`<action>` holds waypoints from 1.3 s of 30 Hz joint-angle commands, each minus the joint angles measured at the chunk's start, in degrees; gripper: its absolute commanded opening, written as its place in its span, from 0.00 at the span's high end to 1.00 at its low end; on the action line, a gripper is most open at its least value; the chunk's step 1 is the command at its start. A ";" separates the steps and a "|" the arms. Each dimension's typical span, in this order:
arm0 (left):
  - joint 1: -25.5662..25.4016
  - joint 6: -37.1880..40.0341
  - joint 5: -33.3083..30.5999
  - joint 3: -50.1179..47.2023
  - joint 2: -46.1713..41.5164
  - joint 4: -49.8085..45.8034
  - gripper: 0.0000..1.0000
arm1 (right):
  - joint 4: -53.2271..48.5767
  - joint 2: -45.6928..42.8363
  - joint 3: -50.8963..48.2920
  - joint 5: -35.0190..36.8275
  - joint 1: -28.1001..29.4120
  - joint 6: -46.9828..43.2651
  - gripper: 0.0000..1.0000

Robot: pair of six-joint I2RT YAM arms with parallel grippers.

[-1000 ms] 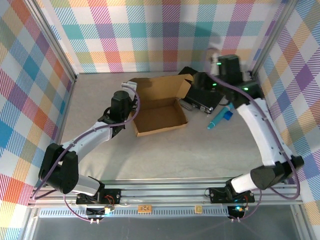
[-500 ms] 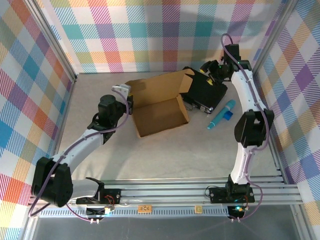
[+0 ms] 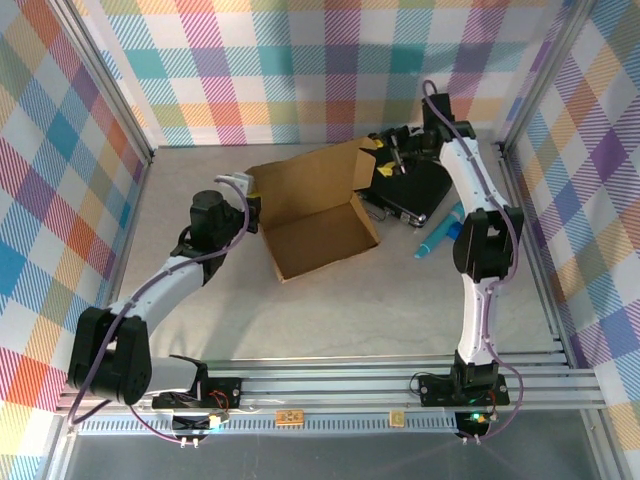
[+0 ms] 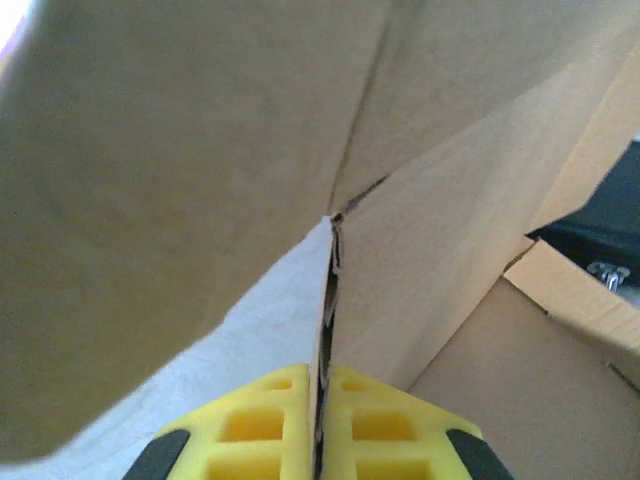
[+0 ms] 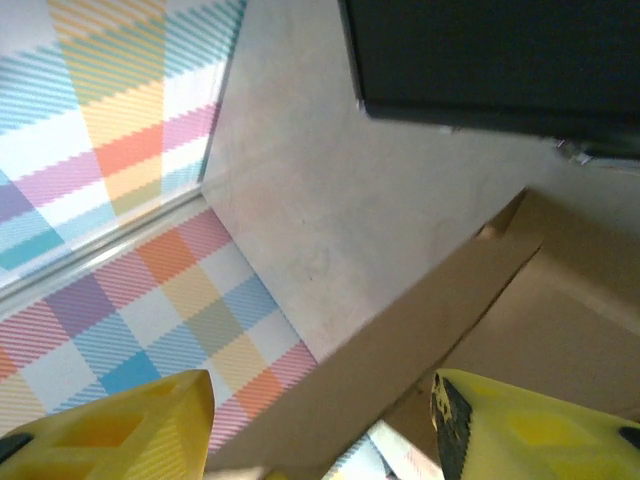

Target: Fold the paper box

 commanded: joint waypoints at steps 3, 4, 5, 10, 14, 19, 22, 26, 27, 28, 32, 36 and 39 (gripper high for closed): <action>1.45 -2.60 1.44 2.54 3.63 5.88 1.00 | 3.27 3.39 3.08 -2.81 0.39 3.46 0.46; 1.62 -2.80 1.37 2.77 4.18 6.06 1.00 | 3.14 4.09 4.03 -3.40 0.37 3.43 0.47; 1.81 -2.90 1.45 3.02 4.59 6.09 1.00 | 2.32 4.94 5.31 -4.00 0.13 2.94 0.48; 2.86 -2.42 3.18 4.35 5.36 5.12 1.00 | -4.37 3.12 8.50 -0.05 -2.60 -3.18 0.45; 3.66 -1.43 5.12 4.76 5.36 3.81 1.00 | -0.33 0.61 6.14 3.20 -5.92 -3.07 0.41; 4.53 -1.42 5.93 4.94 5.78 3.67 1.00 | -0.25 11.79 18.08 -1.12 -5.83 -0.05 0.49; 4.56 -1.77 6.34 5.60 6.54 3.63 1.00 | 5.52 16.40 19.71 -4.28 -3.56 4.88 0.59; 4.69 -2.77 5.82 6.33 7.45 3.82 1.00 | 9.74 17.43 19.66 -5.39 0.07 8.46 0.61; 4.73 -2.99 5.62 6.40 7.68 4.18 1.00 | 8.94 17.28 19.55 -5.23 0.72 8.71 0.62; 4.71 -3.24 5.39 6.40 7.85 4.39 1.00 | 8.31 17.25 19.16 -5.42 1.16 9.10 0.62; 4.68 -4.24 3.71 7.66 9.19 3.54 1.00 | 7.57 13.38 14.48 -6.08 2.32 10.45 0.61; 4.68 -6.85 1.03 9.22 10.98 2.23 1.00 | 11.11 5.85 2.98 -4.68 3.26 13.68 0.57; 4.40 -9.28 -1.07 9.71 12.18 2.27 1.00 | 13.85 2.69 -4.03 -4.86 3.99 16.96 0.55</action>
